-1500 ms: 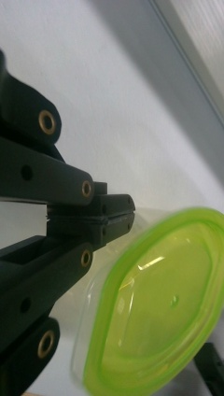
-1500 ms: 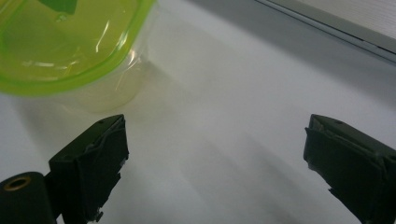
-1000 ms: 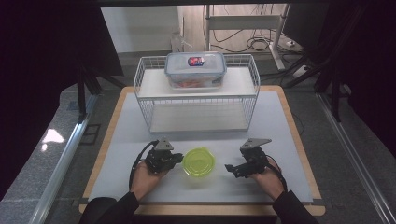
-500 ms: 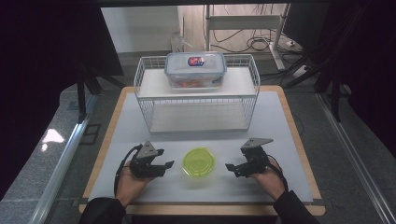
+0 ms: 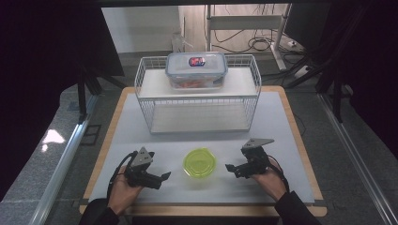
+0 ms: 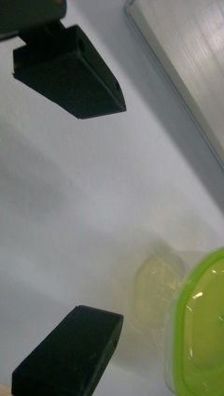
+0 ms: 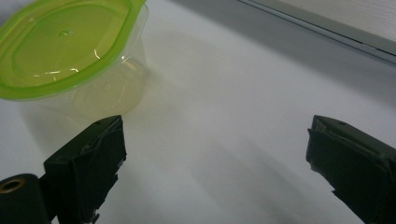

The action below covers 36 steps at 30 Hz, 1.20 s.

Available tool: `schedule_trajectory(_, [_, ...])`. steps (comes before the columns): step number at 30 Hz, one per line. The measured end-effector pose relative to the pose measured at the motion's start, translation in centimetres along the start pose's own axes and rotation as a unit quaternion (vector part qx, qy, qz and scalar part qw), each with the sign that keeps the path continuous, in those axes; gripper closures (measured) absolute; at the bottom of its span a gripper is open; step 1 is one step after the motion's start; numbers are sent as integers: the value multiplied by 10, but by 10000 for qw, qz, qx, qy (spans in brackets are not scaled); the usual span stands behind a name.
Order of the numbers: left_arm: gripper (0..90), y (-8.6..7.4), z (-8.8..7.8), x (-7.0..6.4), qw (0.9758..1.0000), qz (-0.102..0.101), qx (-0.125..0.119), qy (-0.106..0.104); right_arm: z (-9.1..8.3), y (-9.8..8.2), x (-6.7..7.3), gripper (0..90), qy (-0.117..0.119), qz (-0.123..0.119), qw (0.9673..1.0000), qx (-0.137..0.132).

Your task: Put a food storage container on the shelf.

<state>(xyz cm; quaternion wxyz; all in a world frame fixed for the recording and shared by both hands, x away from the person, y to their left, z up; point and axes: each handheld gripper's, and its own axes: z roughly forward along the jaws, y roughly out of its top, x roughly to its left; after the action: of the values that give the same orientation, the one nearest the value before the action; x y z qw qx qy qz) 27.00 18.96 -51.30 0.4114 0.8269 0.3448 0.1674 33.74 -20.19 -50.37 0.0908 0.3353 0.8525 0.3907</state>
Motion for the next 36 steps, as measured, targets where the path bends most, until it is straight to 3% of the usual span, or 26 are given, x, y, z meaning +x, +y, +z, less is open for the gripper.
schedule_trajectory(9, [23, -1, -1, 1, 10000, 9, -47, 52, -3, 8, 3, 35, 79, 68, 9999, -35])
schedule_trajectory(12, [25, -2, -2, 1, 10000, 36, 10, 57, -5, 15, 4, 26, 283, 255, 9993, 21])
schedule_trajectory(14, [26, -4, -3, 0, 10000, 27, 17, 72, -5, 19, 6, 30, 369, 213, 9990, 133])
schedule_trajectory(16, [27, -5, -4, 0, 10000, 34, 26, 85, -6, 24, 9, 67, 450, 125, 9988, 134])
schedule_trajectory(22, [30, -5, -3, 0, 9999, 58, 66, 99, -5, 41, 7, 267, 635, 184, 9978, 56])
schedule_trajectory(25, [31, -5, -4, 0, 9999, 49, 49, 116, 5, 47, 4, 319, 954, 346, 9947, 185])
schedule_trajectory(31, [35, -6, -3, 0, 9999, 76, 101, 113, 20, 53, 5, 424, 1351, 586, 9886, 308])
schedule_trajectory(36, [38, -6, -2, -1, 9997, 128, 131, 133, 32, 61, 5, 521, 1533, 600, 9857, 370])
